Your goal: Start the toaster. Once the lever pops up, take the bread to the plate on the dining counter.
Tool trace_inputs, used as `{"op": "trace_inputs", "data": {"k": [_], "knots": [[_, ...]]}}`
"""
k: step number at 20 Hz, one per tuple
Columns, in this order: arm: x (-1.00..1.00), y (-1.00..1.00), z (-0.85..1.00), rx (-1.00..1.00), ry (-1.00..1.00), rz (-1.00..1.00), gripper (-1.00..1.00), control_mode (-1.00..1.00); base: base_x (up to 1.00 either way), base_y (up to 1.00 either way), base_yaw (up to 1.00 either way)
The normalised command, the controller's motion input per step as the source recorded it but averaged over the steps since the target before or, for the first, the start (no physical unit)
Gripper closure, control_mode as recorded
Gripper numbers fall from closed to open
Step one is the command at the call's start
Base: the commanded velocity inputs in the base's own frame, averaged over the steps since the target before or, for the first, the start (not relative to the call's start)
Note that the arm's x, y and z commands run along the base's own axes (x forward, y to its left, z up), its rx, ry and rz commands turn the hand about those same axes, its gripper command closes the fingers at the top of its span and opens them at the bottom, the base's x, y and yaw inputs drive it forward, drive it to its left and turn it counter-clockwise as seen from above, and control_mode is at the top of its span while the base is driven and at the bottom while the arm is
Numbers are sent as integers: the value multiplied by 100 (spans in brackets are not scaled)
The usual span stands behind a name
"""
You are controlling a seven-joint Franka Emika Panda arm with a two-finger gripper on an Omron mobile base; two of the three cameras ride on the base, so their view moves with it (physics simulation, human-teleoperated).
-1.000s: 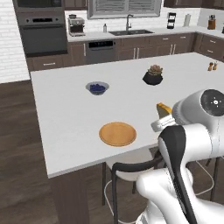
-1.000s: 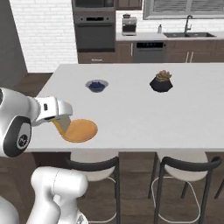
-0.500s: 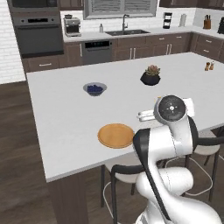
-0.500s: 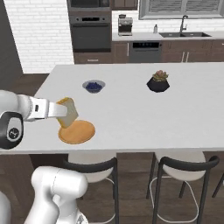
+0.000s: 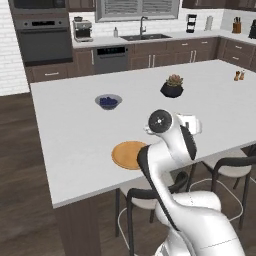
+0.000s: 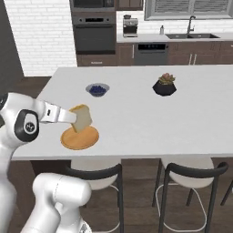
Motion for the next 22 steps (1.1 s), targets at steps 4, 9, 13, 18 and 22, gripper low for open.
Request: {"op": "trace_inputs", "data": {"k": [4,9,13,18,22], "knots": [[71,16,-13,0,17,0,100,-100,0,0,0],[64,33,-17,0,9,0,100,-100,0,0,0],[49,55,-36,0,0,-5,100,-100,0,0,0],[40,28,-54,-2,2,-15,100,-100,0,0,0],[46,0,-52,-3,11,-16,100,-100,0,0,0]]}}
